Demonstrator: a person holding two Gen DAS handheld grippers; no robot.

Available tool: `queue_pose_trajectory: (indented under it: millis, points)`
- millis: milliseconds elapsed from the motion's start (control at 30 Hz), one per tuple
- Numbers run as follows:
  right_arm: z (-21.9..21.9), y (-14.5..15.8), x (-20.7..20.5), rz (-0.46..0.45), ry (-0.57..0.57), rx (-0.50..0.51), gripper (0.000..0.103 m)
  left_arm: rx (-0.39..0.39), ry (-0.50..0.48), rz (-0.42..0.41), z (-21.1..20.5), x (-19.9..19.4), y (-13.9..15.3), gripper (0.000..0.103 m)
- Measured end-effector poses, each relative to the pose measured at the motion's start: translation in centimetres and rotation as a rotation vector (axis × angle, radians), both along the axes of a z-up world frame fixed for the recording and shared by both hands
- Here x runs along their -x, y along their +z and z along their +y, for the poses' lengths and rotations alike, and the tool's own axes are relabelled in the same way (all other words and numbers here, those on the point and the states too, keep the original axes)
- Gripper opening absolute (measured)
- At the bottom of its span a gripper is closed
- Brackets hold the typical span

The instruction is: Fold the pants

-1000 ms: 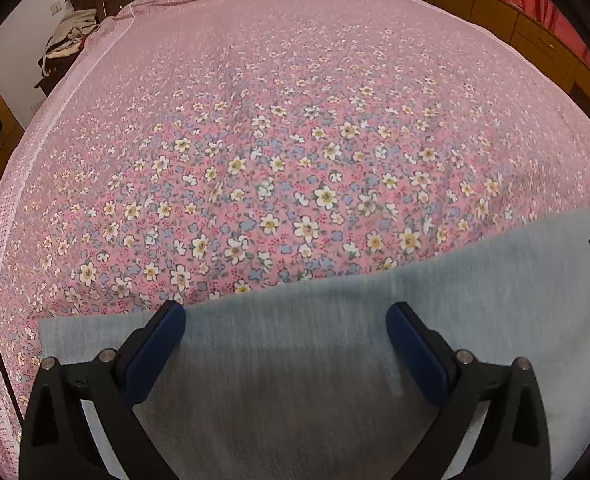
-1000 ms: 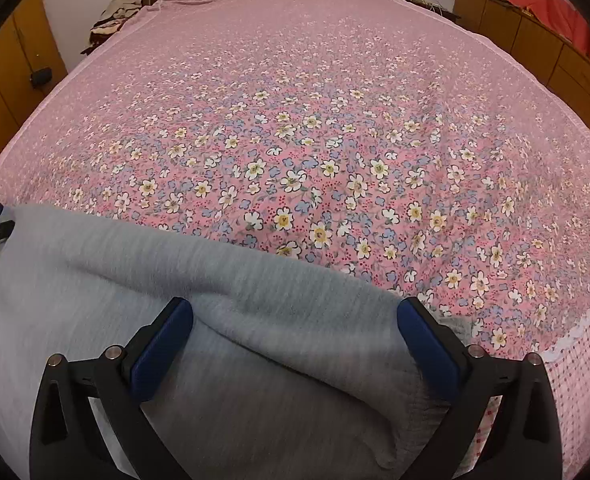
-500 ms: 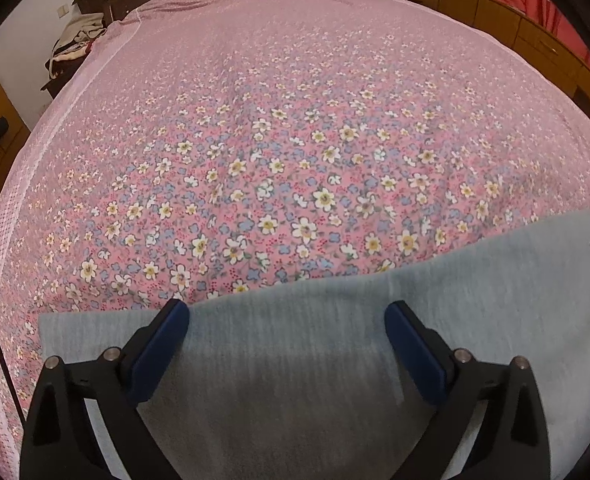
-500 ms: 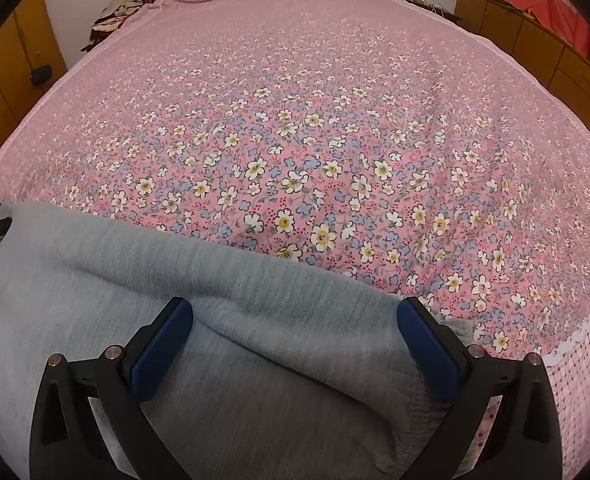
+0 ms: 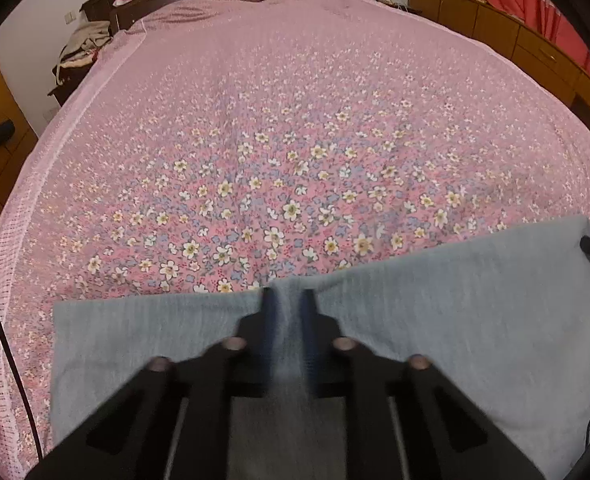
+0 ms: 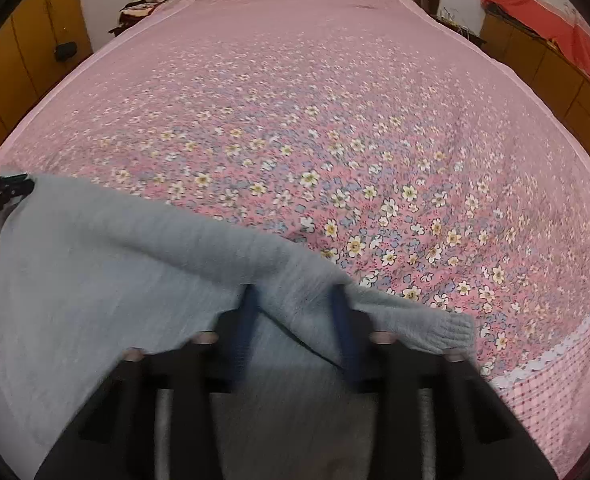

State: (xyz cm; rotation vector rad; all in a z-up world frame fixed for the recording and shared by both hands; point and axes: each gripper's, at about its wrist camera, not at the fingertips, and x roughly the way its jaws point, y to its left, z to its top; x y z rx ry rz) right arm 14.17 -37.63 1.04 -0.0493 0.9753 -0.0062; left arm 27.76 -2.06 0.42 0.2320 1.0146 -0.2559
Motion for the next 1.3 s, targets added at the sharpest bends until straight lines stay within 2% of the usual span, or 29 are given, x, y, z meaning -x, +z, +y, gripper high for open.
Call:
queue_pose_trajectory:
  millis: [33,167,333,600,833,1067,1300]
  points:
    - [0.1,0.2,0.0,0.001,0.005,0.007,0.019,0.010,0.005,-0.003,0.2,0.2,0.3,0.006]
    - [-0.4,1.1,0.7,-0.005,0.011,-0.039,0.009,0.076,0.028,-0.002,1.4,1.0,1.8,0.003]
    - [-0.6,2.6,2.3,-0.025,0.020,-0.121,0.008,0.094,0.031,-0.023,2.2,2.6,3.7,0.003]
    - [0.1,5.3,5.5,-0.070,0.060,-0.127,0.007,0.155,0.041,-0.091,2.9,7.6,7.7,0.003]
    - [0.6,6.5,9.1,-0.095,0.088,-0.130,0.007,0.197,0.059,-0.119,4.2,12.8,9.8,0.003]
    - [1.0,6.5,12.3,-0.101,0.118,-0.132,0.007,0.242,0.073,-0.097,4.8,17.6,9.7,0.003]
    - [0.9,5.4,14.9,-0.084,0.124,-0.134,0.007,0.281,0.150,-0.048,6.3,21.4,7.9,0.003]
